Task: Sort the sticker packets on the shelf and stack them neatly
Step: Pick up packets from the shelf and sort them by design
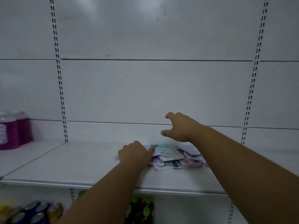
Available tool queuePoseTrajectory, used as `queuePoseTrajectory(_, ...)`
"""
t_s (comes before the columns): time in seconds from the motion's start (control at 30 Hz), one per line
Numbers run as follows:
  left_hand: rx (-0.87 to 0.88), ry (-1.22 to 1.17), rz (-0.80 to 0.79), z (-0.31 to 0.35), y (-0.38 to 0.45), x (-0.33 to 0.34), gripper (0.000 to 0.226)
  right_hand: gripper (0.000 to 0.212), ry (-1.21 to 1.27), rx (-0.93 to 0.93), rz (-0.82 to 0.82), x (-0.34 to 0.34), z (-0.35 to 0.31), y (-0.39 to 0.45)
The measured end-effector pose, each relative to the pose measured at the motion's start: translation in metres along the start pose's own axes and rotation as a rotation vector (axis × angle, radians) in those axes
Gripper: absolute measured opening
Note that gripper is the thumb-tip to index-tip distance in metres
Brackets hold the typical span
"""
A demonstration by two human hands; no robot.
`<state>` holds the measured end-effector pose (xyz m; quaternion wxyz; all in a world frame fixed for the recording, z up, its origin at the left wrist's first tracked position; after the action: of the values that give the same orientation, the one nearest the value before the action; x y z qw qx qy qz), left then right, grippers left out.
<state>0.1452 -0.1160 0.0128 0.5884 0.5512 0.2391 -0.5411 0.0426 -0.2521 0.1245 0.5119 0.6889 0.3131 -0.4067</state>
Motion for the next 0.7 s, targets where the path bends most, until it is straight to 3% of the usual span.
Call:
queuePoseTrajectory(0.1,-0.042,0.049,-0.104,0.009,0.011,0.003,0.08,0.074,0.015,0.036,-0.003,0.011,0.012,0.006)
queuePoseTrajectory(0.23,-0.029,-0.041,-0.263,0.024,0.019,0.004,0.05,0.071,0.039,0.071,0.005,0.021,0.026,0.009)
queuePoseTrajectory(0.33,0.095,-0.146,-0.332,0.037,0.022,0.006,0.035,0.07,0.076,0.083,0.007,0.03,0.033,0.007)
queuePoseTrajectory(0.43,-0.058,-0.354,-0.249,0.026,0.026,-0.001,0.042,0.067,0.105,0.095,0.006,0.04,0.039,0.004)
queuePoseTrajectory(0.5,-0.133,-0.559,-0.098,0.016,0.029,-0.011,0.035,0.063,0.112,0.108,0.006,0.045,0.046,0.003)
queuePoseTrajectory(0.6,-0.117,-0.921,0.019,0.016,0.019,-0.028,0.016,0.05,0.007,0.166,0.004,0.051,0.067,-0.001)
queuePoseTrajectory(0.7,-0.11,-1.251,0.013,0.023,0.0,-0.044,0.004,0.04,-0.127,0.271,-0.07,0.062,0.092,-0.01)
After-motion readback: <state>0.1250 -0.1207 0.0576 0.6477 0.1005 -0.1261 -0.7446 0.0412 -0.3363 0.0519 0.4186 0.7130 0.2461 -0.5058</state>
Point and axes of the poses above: each hand's wrist, its own y-axis towards the middle knuckle, its own x-axis out of the palm, z = x × y, the point moved 5 cm from there along y, towards the middle knuckle, and after that the axes turned 7 degrees about z, right-handed, at the moved point
